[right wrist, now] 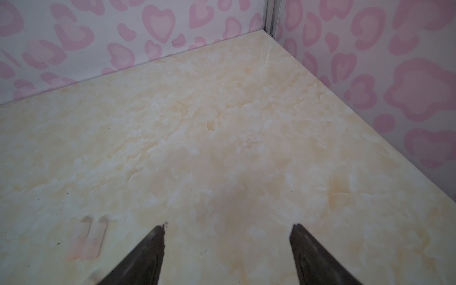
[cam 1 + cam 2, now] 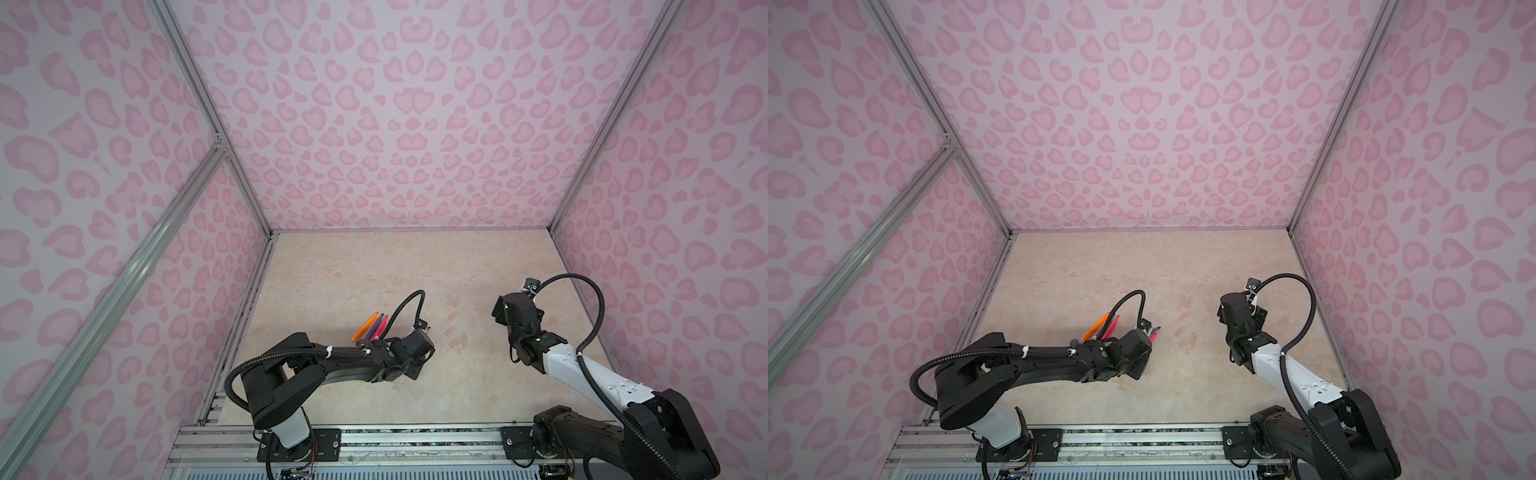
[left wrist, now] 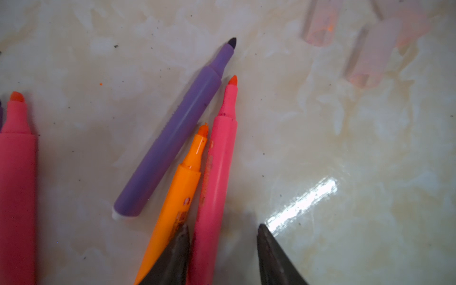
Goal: Insert the pens into the pen caps
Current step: 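Grasp the pink marker with the left gripper and lift it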
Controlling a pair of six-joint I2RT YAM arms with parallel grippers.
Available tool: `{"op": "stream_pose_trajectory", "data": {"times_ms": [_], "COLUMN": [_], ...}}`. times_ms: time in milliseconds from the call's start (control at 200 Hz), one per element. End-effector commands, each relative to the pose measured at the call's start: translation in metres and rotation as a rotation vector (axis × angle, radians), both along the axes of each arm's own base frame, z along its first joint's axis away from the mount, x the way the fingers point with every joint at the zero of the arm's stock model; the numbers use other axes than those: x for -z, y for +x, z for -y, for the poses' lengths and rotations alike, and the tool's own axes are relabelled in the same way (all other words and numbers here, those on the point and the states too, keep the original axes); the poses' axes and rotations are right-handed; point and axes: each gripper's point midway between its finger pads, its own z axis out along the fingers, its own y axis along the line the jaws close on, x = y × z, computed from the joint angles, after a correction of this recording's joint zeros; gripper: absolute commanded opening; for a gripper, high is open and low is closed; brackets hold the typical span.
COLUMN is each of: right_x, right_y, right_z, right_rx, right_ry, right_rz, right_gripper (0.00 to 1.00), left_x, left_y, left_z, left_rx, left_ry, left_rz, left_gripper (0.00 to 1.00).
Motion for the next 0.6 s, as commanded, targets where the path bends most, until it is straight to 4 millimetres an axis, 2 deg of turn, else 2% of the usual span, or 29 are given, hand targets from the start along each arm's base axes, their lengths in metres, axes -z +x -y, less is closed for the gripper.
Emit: {"op": "stream_pose_trajectory", "data": {"times_ms": [0, 315, 430, 450, 595], "right_x": [-0.003, -0.003, -0.003, -0.003, -0.003], "right_y": [0.002, 0.002, 0.002, 0.002, 0.002], "right_z": [0.002, 0.002, 0.002, 0.002, 0.001], "right_rx": [0.015, 0.016, 0.016, 0.015, 0.014], "right_ry": [-0.007, -0.008, -0.01, -0.009, -0.009], "right_rz": [0.019, 0.02, 0.02, 0.019, 0.019], "right_gripper": [0.81, 0.81, 0.81, 0.81, 0.81], "left_x": [0.0, 0.005, 0.011, 0.012, 0.018], "left_y": [0.001, 0.0, 0.002, 0.002, 0.002], "left_z": [0.004, 0.003, 0.0, -0.001, -0.001], "left_rx": [0.006, 0.009, 0.003, 0.0, -0.002], "left_ry": [-0.007, 0.0, 0.017, 0.019, 0.024], "left_rz": [-0.011, -0.027, -0.033, -0.033, -0.045], "left_gripper": [0.47, 0.42, 0.37, 0.32, 0.18]}}
